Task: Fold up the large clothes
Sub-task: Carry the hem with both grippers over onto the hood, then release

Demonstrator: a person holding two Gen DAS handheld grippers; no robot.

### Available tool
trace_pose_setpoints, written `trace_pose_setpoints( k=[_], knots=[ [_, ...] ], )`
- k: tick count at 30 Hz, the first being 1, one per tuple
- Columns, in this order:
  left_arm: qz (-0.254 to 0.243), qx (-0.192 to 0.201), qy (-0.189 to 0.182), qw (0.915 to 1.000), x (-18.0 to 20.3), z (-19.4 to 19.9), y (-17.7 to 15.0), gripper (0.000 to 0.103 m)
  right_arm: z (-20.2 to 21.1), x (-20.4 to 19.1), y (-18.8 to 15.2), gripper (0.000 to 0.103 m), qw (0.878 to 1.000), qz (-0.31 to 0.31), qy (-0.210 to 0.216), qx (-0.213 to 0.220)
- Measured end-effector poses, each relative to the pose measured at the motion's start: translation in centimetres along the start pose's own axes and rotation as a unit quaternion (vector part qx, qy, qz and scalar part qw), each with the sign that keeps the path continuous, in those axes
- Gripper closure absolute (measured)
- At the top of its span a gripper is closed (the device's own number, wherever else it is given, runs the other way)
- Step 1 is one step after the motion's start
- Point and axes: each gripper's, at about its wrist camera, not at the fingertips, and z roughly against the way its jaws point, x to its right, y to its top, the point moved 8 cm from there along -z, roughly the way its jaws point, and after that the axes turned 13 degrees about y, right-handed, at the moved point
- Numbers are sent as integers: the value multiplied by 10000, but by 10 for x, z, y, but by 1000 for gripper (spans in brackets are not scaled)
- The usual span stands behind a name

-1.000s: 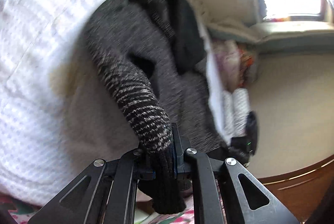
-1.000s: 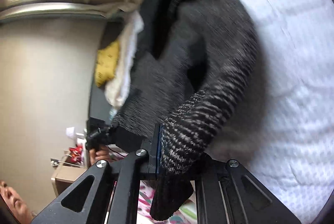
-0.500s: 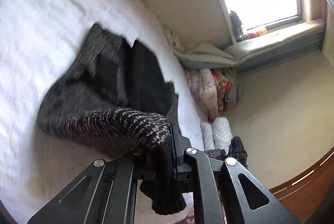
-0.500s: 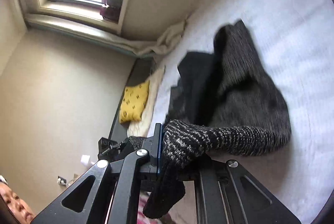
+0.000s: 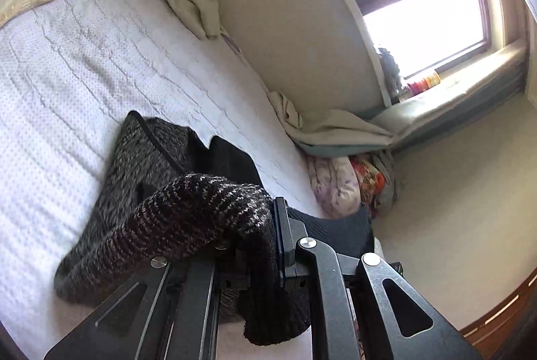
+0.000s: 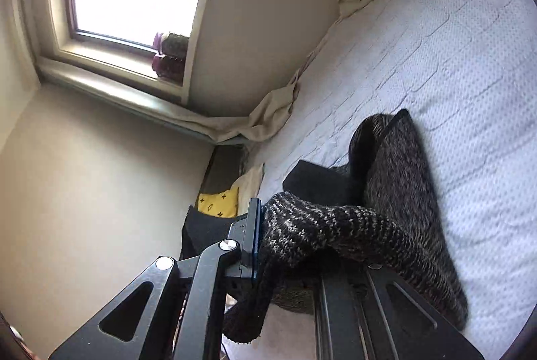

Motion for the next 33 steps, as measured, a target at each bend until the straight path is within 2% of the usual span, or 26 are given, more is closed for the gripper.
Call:
trace_pose_setpoints(
  k=[9, 17, 21, 26, 27, 28, 29, 30, 31, 32, 33],
  knots=[
    [247, -43, 381, 9990, -36, -47, 28, 92, -34, 44, 28, 98, 9992, -90, -371, -78],
    [455, -119, 423, 9980, -57, -80, 44, 92, -52, 80, 42, 98, 9983, -141, -557, -85],
    [605, -189, 506, 9967, -70, -99, 42, 92, -56, 102, 45, 98, 9972, -238, -709, -67],
    [533, -230, 833, 9948, -88, -120, 34, 91, -61, 136, 38, 94, 9939, -561, -952, -50],
    [513, -210, 903, 9944, -90, -121, 33, 89, -61, 141, 37, 94, 9932, -608, -991, -19],
    [494, -198, 952, 9940, -91, -122, 33, 81, -61, 144, 37, 90, 9925, -655, -1029, 9],
    [470, -139, 1034, 9934, -92, -120, 34, 64, -61, 147, 36, 86, 9921, -706, -1041, 33],
    [465, -66, 1140, 9924, -93, -118, 35, 52, -60, 148, 36, 76, 9916, -736, -1059, 89],
    [481, 78, 1269, 9907, -95, -113, 38, 32, -57, 149, 38, 70, 9913, -726, -1081, 165],
    [488, 202, 1342, 9895, -96, -108, 41, 25, -52, 147, 41, 67, 9910, -685, -1116, 278],
    [492, 328, 1400, 9884, -97, -102, 44, 24, -48, 147, 43, 61, 9907, -656, -1144, 332]
  ],
)
